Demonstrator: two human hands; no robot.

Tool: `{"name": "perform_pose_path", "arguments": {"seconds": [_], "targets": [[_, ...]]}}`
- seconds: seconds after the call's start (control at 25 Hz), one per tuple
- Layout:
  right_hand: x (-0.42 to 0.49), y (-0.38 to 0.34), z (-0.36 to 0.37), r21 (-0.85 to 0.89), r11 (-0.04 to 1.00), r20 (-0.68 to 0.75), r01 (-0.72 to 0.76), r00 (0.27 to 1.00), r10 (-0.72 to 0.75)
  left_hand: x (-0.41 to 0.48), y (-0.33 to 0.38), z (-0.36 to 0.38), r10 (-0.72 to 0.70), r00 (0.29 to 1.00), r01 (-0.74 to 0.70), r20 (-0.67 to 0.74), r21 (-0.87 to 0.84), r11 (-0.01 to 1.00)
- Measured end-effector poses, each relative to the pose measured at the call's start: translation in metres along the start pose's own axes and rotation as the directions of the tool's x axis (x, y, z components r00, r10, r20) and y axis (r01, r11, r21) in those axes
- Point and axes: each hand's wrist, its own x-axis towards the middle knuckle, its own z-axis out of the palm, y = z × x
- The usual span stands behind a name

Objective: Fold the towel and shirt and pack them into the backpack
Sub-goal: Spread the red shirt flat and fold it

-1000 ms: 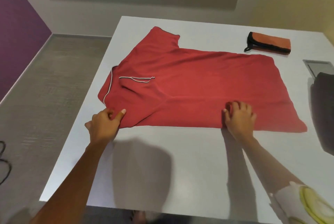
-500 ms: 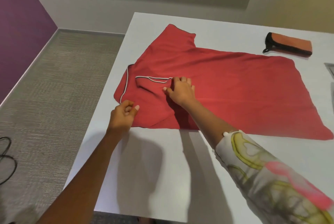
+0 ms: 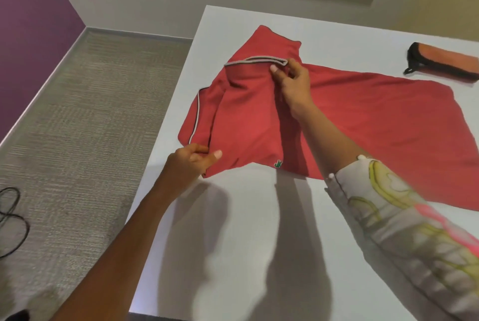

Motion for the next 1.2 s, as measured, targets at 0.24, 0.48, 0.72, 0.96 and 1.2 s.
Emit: {"name": "perform_pose_path", "arguments": {"seconds": [0.24, 0.48, 0.72, 0.96, 1.2], "targets": [[-0.011, 0.024, -0.025, -0.609, 0.785, 0.045, -0.113, 0.983, 0.177, -0.003, -0.009, 0.005, 0.155, 0.975, -0.124, -0.161, 0.189, 0.974], [-0.078, 0.054, -0.076, -0.846, 0.515, 0.101, 0.137, 0.99, -0.098, -0.006, -0.024, 0.003, 0.339, 0.901, -0.261, -0.27, 0.286, 0.922], [-0.112, 0.07, -0.137, -0.922, 0.291, 0.242, 0.255, 0.967, -0.082, -0.009, -0.042, 0.013, 0.639, 0.712, -0.159, -0.289, 0.821, 0.549], [-0.126, 0.071, -0.213, -0.968, 0.199, 0.153, 0.155, 0.988, -0.025, -0.017, -0.026, 0.045, 0.602, 0.7, 0.047, -0.385, 0.865, 0.499], [-0.156, 0.096, -0.287, -0.962, 0.222, -0.162, -0.156, 0.987, -0.012, -0.009, 0.029, 0.13, 0.71, 0.704, -0.463, 0.005, 0.762, 0.453]]}}
